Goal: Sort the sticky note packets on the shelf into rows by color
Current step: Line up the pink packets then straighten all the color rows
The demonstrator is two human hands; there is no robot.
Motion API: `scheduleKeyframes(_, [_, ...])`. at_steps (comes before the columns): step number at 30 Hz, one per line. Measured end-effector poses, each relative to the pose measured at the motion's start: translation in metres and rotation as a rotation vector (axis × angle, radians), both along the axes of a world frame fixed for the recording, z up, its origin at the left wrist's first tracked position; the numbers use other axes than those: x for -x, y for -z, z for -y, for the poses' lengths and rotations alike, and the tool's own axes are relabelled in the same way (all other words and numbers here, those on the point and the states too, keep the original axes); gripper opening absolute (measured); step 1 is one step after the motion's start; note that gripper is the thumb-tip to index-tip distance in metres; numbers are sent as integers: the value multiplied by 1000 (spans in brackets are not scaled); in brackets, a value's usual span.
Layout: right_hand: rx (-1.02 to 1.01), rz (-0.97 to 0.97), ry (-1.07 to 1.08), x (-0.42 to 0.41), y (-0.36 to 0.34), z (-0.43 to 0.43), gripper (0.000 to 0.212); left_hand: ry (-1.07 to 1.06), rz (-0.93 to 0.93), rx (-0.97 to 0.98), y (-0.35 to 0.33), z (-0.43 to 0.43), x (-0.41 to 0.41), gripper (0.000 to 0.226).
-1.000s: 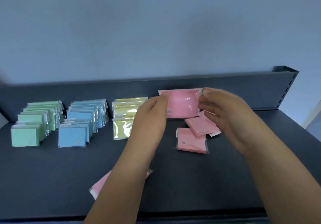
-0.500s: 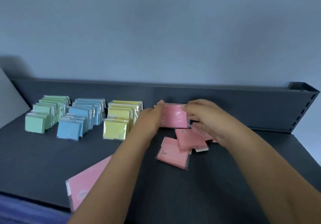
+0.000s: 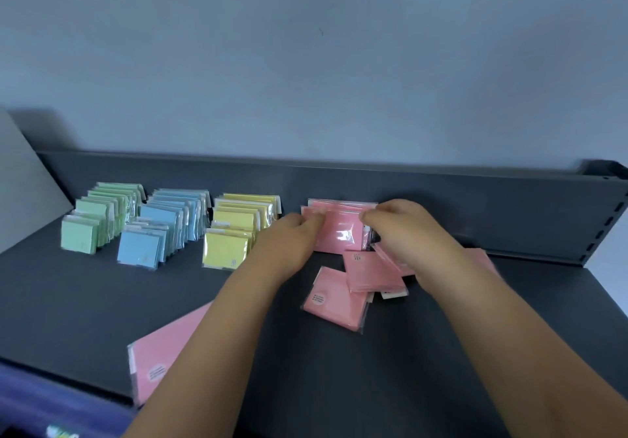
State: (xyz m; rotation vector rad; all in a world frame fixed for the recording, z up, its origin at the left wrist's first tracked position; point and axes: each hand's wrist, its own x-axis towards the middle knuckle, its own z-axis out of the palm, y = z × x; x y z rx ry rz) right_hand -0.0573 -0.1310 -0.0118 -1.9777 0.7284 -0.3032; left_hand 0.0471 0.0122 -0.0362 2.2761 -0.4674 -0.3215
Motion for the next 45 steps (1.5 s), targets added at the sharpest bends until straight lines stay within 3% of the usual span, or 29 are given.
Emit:
scheduleKeyframes(4, [338, -14, 76, 20, -21, -7, 53, 89, 340, -193, -11, -10, 6, 58])
scheduleKeyframes(7, [577, -50, 38, 38, -27, -12, 62, 93, 585, -345, -19, -25, 19, 77])
scheduleKeyframes(10, [788, -129, 16, 50, -24, -17, 84, 52, 641, -350, -26, -39, 34, 82])
scheduleKeyframes(22, [778, -142, -67, 52, 4, -61, 83, 137, 659, -335, -17, -83, 33, 89])
scheduleKeyframes(33, [758, -84, 152, 50, 9, -141, 82, 334, 651, -275, -31, -144, 0, 78])
scheduleKeyframes(45, [736, -105, 162, 56, 5, -171, 73, 313, 411, -160, -13, -199, -9, 77])
